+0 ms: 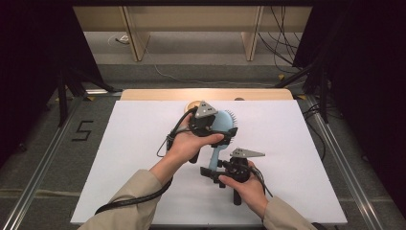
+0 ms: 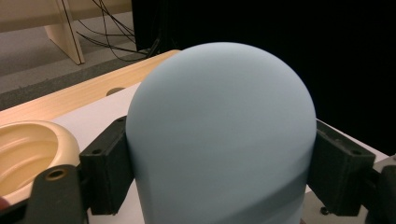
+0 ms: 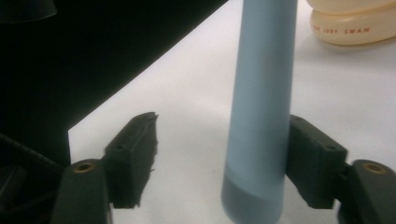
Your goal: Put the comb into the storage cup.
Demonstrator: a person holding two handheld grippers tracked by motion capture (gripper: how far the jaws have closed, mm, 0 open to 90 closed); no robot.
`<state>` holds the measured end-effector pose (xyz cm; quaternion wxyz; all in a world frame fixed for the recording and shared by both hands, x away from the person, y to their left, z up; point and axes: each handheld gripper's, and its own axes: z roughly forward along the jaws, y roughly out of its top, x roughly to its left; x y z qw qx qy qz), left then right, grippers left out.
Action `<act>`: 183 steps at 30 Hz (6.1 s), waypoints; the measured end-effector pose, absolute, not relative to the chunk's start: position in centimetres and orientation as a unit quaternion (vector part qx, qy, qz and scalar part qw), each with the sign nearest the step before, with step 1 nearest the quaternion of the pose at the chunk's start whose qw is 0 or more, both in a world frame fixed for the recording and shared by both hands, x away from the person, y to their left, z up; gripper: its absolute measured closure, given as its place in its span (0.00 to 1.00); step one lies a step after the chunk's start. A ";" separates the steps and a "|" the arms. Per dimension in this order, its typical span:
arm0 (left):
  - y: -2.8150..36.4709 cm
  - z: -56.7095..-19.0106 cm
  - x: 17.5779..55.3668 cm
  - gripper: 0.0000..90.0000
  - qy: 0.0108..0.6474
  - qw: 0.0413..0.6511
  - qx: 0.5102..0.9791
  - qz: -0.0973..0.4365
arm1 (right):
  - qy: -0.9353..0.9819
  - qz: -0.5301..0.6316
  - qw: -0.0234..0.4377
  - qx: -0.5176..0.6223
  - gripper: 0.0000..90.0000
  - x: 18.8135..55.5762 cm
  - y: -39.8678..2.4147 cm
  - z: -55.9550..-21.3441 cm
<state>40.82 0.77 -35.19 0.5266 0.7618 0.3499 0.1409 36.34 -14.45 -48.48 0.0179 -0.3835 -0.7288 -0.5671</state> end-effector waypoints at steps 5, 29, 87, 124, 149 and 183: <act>0.9 -35.1 40.8 0.21 0.354 0.531 0.755 0.150 | -0.733 -0.565 -0.002 -0.378 0.24 36.4 -14.6 -48.2; 2.0 -34.9 41.2 0.21 0.388 0.531 0.719 0.226 | -0.744 -0.556 -0.078 -0.362 0.15 36.6 -15.5 -47.2; 6.4 -33.1 42.7 0.21 0.427 0.539 0.669 0.282 | -0.755 -0.520 -0.180 -0.356 0.00 36.0 -21.1 -45.9; 7.0 -32.1 43.8 0.21 0.437 0.542 0.655 0.294 | -0.740 -0.514 -0.214 -0.377 0.00 35.0 -25.1 -45.7; 7.2 -31.9 44.3 0.22 0.439 0.561 0.621 0.328 | -0.735 -0.517 -0.215 -0.384 0.00 34.6 -26.1 -45.7; 7.3 -30.7 45.4 0.22 0.433 0.565 0.613 0.343 | -0.732 -0.519 -0.212 -0.387 0.00 34.3 -26.7 -45.9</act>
